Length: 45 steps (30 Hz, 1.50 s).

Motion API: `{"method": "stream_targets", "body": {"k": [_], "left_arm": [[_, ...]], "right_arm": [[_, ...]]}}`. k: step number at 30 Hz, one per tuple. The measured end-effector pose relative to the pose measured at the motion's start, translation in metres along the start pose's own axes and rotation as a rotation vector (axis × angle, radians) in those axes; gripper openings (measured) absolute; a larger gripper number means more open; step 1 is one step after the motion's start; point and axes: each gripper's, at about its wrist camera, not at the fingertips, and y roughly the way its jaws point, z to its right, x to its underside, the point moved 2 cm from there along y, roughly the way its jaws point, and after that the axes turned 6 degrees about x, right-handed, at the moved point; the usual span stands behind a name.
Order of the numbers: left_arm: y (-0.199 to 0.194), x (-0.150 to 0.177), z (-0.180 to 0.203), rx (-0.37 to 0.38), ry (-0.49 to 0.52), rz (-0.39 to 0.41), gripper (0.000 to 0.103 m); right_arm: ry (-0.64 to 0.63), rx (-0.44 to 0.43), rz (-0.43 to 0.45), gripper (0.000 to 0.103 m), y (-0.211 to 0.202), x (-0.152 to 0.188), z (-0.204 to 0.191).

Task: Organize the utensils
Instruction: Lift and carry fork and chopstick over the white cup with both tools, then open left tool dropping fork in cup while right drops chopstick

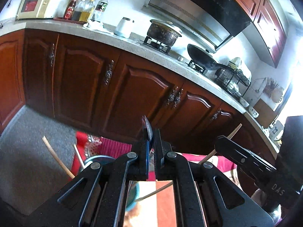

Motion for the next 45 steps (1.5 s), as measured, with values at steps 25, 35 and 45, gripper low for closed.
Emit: {"method": "stream_targets", "body": {"k": [25,35,45], "left_arm": [[0.028,0.049,-0.047,-0.01,-0.029,0.001,0.002],[0.026,0.062,-0.046,-0.03,-0.028,-0.017,0.002],[0.02,0.068,-0.048,-0.039,-0.029,-0.016,0.003]], "right_arm": [[-0.002,0.049,-0.098,0.005,0.064,0.052,0.011],[0.095,0.052,-0.129,0.005,0.07,0.055,0.032],[0.11,0.061,-0.127,0.005,0.071,0.056,0.034]]}}
